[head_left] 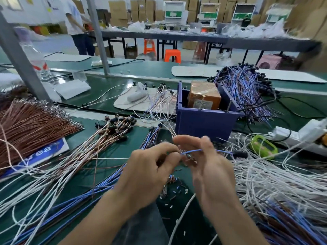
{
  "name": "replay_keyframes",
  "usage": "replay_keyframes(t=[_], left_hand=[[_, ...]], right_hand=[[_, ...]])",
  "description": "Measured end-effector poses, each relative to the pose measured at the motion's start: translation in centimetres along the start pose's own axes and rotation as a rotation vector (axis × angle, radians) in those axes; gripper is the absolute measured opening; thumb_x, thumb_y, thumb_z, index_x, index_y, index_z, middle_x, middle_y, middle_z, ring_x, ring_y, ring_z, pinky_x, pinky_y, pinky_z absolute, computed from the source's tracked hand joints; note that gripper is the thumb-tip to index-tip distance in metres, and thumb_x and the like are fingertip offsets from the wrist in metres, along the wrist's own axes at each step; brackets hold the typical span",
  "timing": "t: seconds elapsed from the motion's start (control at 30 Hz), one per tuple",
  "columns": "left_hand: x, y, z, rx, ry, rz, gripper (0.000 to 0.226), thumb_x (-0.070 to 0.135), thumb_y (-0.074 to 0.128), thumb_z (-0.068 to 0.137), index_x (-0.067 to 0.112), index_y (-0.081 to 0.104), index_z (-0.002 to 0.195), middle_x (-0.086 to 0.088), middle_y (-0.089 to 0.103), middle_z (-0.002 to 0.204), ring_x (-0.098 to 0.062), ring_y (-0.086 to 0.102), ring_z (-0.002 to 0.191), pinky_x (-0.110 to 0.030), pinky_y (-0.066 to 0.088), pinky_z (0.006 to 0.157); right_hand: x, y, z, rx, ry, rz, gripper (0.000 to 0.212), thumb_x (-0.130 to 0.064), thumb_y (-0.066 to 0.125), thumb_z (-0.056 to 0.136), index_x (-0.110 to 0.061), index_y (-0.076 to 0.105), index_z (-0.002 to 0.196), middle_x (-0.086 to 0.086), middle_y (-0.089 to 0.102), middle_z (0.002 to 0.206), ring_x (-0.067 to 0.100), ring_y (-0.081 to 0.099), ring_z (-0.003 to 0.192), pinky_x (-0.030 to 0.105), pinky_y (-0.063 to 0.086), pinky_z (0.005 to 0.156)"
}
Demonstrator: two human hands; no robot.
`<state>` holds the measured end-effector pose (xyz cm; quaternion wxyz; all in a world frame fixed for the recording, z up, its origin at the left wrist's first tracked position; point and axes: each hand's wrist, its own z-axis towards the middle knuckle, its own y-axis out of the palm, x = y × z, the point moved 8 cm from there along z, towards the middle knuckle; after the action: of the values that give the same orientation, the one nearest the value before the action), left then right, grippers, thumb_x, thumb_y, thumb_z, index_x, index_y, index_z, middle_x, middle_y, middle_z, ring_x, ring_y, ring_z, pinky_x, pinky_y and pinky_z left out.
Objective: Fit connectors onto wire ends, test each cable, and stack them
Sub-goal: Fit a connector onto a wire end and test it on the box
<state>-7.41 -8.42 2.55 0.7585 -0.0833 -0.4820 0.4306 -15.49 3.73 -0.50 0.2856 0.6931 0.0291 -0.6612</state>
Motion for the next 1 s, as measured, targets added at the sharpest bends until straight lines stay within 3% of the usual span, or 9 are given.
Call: replay_keyframes(t=[0.07,0.17,0.3,0.43,0.57,0.7,0.83,0.93,1.0], left_hand=[[-1.0,2.0,0.1,-0.197,-0.122,-0.102,0.017,0.048,0.060,0.090,0.046,0.072,0.102,0.012,0.070,0.071,0.001,0.052,0.049,-0.020,0.045,0.053],[-2.2,3.2,-0.2,-0.364,-0.252,-0.241,0.025,0.036,0.070,0.086,0.052,0.075,0.104,0.012,0.075,0.070,0.002,0.051,0.048,-0.016,0.046,0.051],[-3.2,1.8,0.3,-0.404,-0.279,-0.187,0.023,0.037,0.078,0.084,0.055,0.078,0.098,0.013,0.069,0.060,-0.002,0.042,0.049,-0.016,0.037,0.051],[-4.7,-1.0,1.4,-0.284,-0.329,-0.082,0.020,0.030,0.085,0.082,0.049,0.081,0.085,0.013,0.068,0.055,0.000,0.040,0.043,-0.012,0.032,0.046],[-3.4,-2.3,1.4,-0.151,-0.165,0.296,0.010,0.041,0.086,0.078,0.045,0.082,0.085,0.027,0.073,0.073,0.006,0.064,0.066,-0.016,0.046,0.065],[-0.2,-0.2,0.8,-0.242,0.046,-0.026,0.007,0.030,0.085,0.082,0.030,0.084,0.089,0.017,0.074,0.081,-0.007,0.071,0.073,-0.026,0.053,0.067],[0.9,0.0,0.5,-0.195,0.106,-0.119,0.015,0.027,0.080,0.083,0.032,0.081,0.097,0.014,0.074,0.083,-0.012,0.070,0.072,-0.029,0.055,0.064],[0.6,-0.4,0.4,-0.097,0.078,-0.120,0.027,0.026,0.082,0.078,0.039,0.078,0.102,0.019,0.076,0.086,-0.007,0.073,0.075,-0.030,0.057,0.067],[-0.1,-0.5,0.6,-0.060,0.020,-0.132,0.025,0.031,0.085,0.076,0.042,0.080,0.098,0.018,0.076,0.083,-0.010,0.073,0.073,-0.034,0.056,0.065]], right_hand=[[-0.7,-1.6,0.4,0.092,0.010,0.136,0.056,-0.035,0.038,0.107,-0.007,0.079,0.083,0.017,0.077,0.103,0.026,0.073,0.103,0.043,0.051,0.094],[-1.3,-4.1,1.0,0.230,0.044,0.329,0.056,-0.029,0.043,0.108,-0.011,0.071,0.062,0.012,0.073,0.076,0.026,0.074,0.078,0.042,0.058,0.079],[-1.3,-6.6,1.5,0.322,0.126,0.510,0.061,-0.036,0.041,0.108,-0.017,0.048,0.051,0.000,0.033,0.051,0.019,0.045,0.050,0.027,0.043,0.047],[-2.7,-8.4,1.8,0.317,0.088,0.336,0.053,-0.032,0.043,0.106,-0.018,0.046,0.055,-0.002,0.025,0.048,0.016,0.027,0.044,0.029,0.028,0.044],[-3.0,-6.5,1.4,0.142,0.111,-0.125,0.046,-0.025,0.050,0.105,-0.008,0.069,0.066,0.002,0.035,0.046,0.016,0.022,0.041,0.032,0.016,0.048],[-1.8,-3.0,0.4,-0.084,0.133,-0.417,0.040,-0.023,0.048,0.107,-0.016,0.081,0.085,0.007,0.073,0.075,0.013,0.043,0.047,0.021,0.034,0.044],[-0.6,-0.2,-0.5,-0.327,0.145,-0.435,0.046,-0.013,0.044,0.108,-0.029,0.083,0.089,0.000,0.079,0.095,0.015,0.074,0.092,0.027,0.057,0.088],[0.0,1.0,-1.3,-0.467,0.200,-0.436,0.057,-0.016,0.040,0.110,-0.044,0.079,0.079,0.001,0.075,0.071,0.010,0.063,0.060,0.019,0.049,0.060],[0.1,0.5,-0.9,-0.438,0.202,-0.491,0.048,-0.021,0.046,0.108,-0.038,0.078,0.077,0.001,0.065,0.056,0.007,0.047,0.047,0.020,0.036,0.050]])
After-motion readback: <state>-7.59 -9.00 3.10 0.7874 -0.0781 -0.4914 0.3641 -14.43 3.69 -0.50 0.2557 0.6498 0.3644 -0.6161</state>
